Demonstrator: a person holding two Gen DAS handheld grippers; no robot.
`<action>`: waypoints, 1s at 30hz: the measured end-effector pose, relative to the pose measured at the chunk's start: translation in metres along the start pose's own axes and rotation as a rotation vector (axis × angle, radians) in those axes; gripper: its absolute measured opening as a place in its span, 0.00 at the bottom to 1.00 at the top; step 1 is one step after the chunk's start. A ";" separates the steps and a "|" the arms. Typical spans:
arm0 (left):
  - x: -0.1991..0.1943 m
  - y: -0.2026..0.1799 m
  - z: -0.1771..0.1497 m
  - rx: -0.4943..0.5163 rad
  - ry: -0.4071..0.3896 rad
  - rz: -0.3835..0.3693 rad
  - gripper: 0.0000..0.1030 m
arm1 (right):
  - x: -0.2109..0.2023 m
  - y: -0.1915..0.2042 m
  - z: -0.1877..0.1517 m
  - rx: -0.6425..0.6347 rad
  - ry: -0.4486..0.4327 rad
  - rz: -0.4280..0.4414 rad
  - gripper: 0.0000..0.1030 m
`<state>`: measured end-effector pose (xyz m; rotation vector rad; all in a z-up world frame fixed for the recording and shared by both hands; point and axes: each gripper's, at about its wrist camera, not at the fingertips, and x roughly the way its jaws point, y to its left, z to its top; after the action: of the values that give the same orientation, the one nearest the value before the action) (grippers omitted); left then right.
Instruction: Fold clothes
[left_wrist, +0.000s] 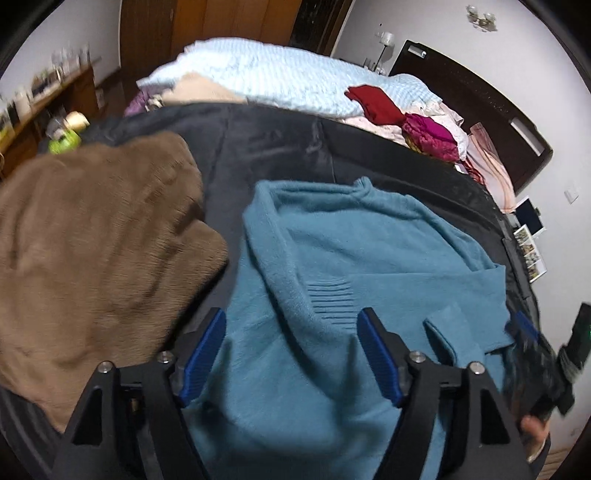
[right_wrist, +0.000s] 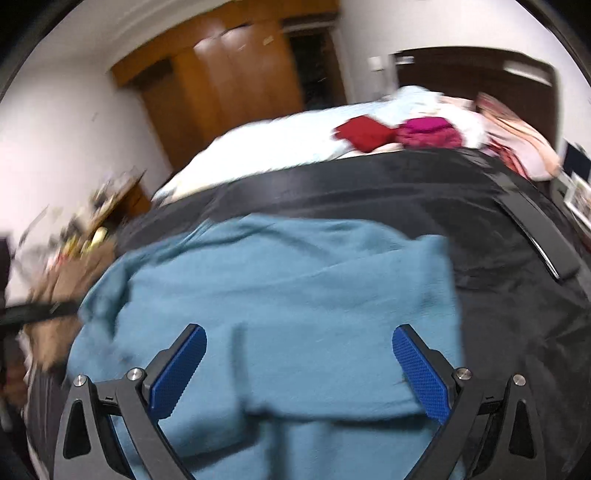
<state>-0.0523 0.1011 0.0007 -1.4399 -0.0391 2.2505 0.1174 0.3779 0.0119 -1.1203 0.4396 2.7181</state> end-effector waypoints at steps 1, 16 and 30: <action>0.006 0.000 0.003 -0.013 0.011 -0.011 0.76 | 0.002 0.012 0.000 -0.031 0.024 0.012 1.00; 0.046 0.022 0.020 -0.073 0.025 -0.002 0.76 | 0.002 0.007 -0.044 -0.056 0.167 -0.275 1.00; 0.047 0.026 0.024 -0.094 0.052 -0.062 0.76 | -0.036 -0.039 -0.028 0.180 0.037 -0.055 1.00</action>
<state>-0.0985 0.1013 -0.0354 -1.5236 -0.1721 2.1866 0.1713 0.4034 0.0107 -1.1182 0.6348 2.5557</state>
